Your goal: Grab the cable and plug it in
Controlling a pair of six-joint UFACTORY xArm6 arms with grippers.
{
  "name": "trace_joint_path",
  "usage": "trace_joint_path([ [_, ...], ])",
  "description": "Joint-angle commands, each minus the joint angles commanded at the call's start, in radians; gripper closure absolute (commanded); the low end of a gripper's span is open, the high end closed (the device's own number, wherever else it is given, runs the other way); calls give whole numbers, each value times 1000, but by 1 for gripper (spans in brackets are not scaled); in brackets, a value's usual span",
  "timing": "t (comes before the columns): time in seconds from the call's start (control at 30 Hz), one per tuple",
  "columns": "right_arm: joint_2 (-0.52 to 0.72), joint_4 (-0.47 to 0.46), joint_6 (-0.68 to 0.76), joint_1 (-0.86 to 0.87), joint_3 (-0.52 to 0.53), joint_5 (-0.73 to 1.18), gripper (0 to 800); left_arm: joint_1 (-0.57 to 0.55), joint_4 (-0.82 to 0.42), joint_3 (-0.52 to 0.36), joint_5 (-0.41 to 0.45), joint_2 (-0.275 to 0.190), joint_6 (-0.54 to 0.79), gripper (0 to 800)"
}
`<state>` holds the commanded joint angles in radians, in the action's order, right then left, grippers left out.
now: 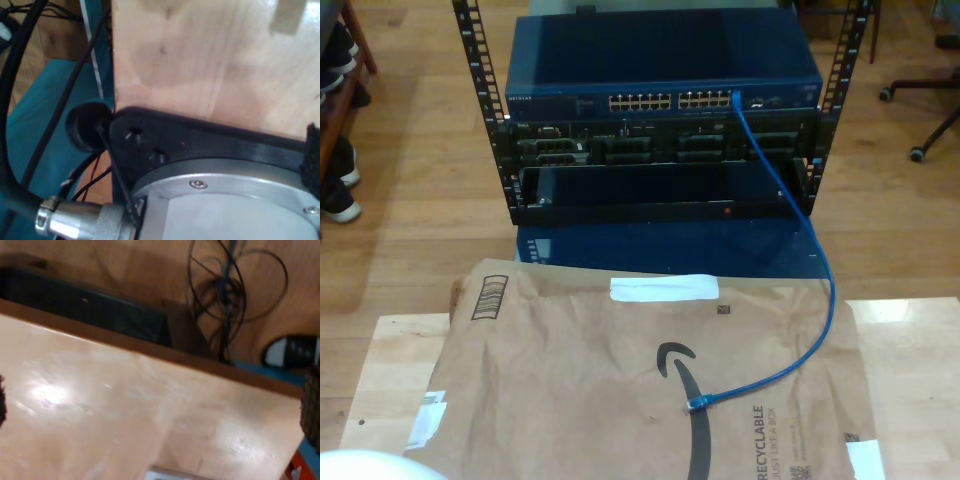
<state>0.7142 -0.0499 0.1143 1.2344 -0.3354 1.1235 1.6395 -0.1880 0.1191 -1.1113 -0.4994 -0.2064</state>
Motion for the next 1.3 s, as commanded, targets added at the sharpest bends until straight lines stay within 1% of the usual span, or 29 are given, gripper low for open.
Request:
trace_joint_path([
  [0.17,2,-52,-2,57,100,-5,2,0,-2,0,0,0,0,0],
  [0.3,-8,-55,-2,71,173,-20,2,0,0,0,0,0,2,0],
  [0.33,-17,-52,0,80,183,-31,2,0,-2,0,0,0,0,0],
  [0.4,-75,-55,-2,103,206,-72,2,2,0,0,0,0,0,0],
  [0.67,-144,-46,5,141,245,-132,2,2,-2,0,0,0,0,0],
  [1.3,-144,-49,2,155,247,-140,2,2,0,0,0,0,0,0],
])
